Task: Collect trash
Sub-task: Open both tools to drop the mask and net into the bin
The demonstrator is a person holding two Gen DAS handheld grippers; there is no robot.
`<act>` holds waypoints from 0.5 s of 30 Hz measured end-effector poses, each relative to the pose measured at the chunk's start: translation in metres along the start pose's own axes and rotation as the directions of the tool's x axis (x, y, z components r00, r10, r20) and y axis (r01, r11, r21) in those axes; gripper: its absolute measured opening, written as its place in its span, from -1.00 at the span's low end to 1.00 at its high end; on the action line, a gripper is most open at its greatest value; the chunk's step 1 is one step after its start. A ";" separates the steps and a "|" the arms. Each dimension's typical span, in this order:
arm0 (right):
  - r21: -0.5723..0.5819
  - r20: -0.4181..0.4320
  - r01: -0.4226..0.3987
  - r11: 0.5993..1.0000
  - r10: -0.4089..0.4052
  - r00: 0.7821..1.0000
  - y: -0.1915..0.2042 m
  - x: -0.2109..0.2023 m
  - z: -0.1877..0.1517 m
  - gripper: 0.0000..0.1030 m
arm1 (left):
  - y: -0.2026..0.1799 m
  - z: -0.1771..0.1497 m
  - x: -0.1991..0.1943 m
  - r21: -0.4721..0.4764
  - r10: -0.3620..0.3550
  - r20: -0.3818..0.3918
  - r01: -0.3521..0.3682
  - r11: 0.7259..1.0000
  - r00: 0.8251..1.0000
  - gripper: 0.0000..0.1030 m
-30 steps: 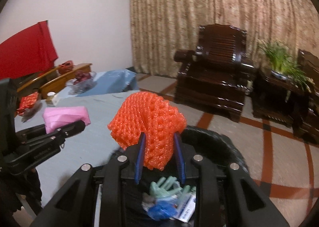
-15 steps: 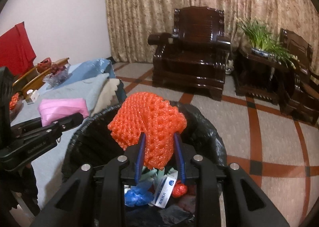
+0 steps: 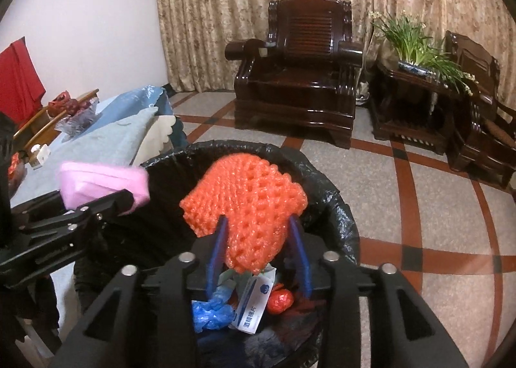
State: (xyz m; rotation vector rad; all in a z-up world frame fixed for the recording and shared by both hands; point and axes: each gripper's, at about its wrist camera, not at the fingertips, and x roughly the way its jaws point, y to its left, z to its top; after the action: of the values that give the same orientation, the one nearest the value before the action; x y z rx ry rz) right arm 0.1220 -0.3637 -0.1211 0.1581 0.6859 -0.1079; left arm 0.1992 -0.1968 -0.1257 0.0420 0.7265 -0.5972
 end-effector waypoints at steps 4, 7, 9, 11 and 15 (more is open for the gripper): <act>-0.005 0.011 0.007 1.000 -0.007 1.000 0.002 -0.002 0.001 0.30 | 0.006 0.002 -0.007 -0.015 0.005 0.012 -0.005 1.000 1.000 0.18; -0.007 0.022 0.015 1.000 -0.014 1.000 0.001 -0.004 0.002 0.55 | 0.012 0.005 -0.016 -0.032 0.020 0.024 -0.019 0.999 1.000 0.41; -0.003 0.029 0.013 1.000 -0.013 0.999 0.002 -0.008 0.003 0.70 | 0.016 0.007 -0.023 -0.046 0.019 0.032 -0.018 0.999 0.999 0.46; 0.001 0.039 0.008 1.000 -0.008 0.999 0.003 -0.012 0.005 0.80 | 0.020 0.009 -0.030 -0.059 0.026 0.040 -0.023 0.998 0.999 0.53; -0.001 0.052 -0.012 1.000 0.012 0.999 0.008 -0.021 0.011 0.88 | 0.026 0.011 -0.051 -0.063 0.046 0.069 -0.041 0.997 0.997 0.61</act>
State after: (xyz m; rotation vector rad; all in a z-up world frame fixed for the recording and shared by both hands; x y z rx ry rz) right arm 0.1135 -0.3570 -0.0982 0.1583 0.6326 -0.1005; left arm 0.1900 -0.1524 -0.0896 -0.0206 0.6734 -0.5317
